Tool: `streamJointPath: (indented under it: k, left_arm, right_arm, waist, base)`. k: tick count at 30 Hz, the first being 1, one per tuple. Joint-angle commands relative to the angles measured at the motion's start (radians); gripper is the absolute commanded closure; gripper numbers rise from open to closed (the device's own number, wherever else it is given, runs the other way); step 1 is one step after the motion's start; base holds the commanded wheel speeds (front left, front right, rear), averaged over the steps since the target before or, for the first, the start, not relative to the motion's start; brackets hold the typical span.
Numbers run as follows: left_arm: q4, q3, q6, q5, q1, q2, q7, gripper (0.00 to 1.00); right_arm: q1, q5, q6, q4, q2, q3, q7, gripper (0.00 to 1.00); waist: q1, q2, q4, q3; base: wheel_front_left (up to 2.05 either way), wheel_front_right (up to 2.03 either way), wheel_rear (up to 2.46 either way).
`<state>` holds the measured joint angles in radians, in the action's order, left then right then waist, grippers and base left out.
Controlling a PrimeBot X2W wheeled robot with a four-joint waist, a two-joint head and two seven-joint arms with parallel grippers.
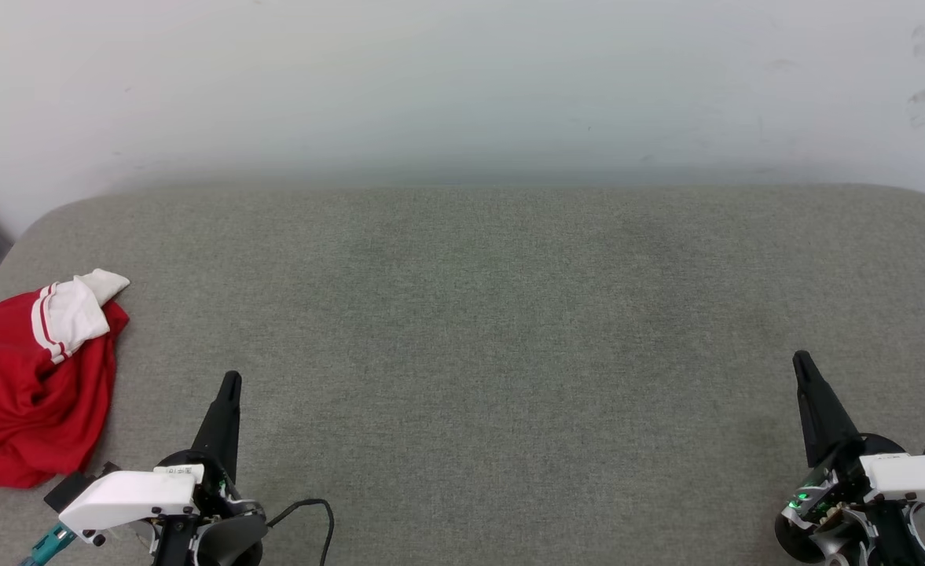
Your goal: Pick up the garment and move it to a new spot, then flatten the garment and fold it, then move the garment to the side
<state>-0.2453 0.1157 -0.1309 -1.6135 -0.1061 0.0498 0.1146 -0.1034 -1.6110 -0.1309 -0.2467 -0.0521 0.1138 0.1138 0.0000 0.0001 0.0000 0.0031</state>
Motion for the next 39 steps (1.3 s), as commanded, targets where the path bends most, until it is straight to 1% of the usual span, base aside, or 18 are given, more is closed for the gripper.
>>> streamJointPath:
  k: [1, 28, 29, 39]
  left_arm:
    - [0.0, 0.001, -0.003, 0.001, -0.005, -0.002, 0.002, 1.0]
    - [0.0, 0.001, -0.003, 0.001, -0.005, -0.002, 0.002, 1.0]
    - [0.0, 0.0, 0.0, 0.0, 0.0, 0.0, 0.0, 0.0]
    - [0.017, -0.057, 0.0, 0.016, -0.001, 0.0, -0.049, 0.0]
  right_arm:
    - [-0.011, -0.004, 0.0, -0.001, 0.004, 0.0, 0.0, 1.0]
    - [-0.011, -0.004, 0.0, -0.001, 0.004, 0.0, 0.0, 1.0]
    - [0.0, 0.0, 0.0, 0.0, 0.0, 0.0, 0.0, 0.0]
    - [0.017, 0.019, 0.0, 0.04, 0.0, -0.027, -0.047, 0.0]
  waist:
    - [0.0, -0.0001, 0.0, 0.0]
    - [0.0, -0.0001, 0.0, 0.0]
    - [0.0, -0.0001, 0.0, 0.0]
    - [0.0, -0.0001, 0.0, 0.001]
  base:
    - [0.0, 0.0, 0.0]
    - [0.0, 0.0, 0.0]
    - [0.0, 0.0, 0.0]
    - [0.0, 0.0, 0.0]
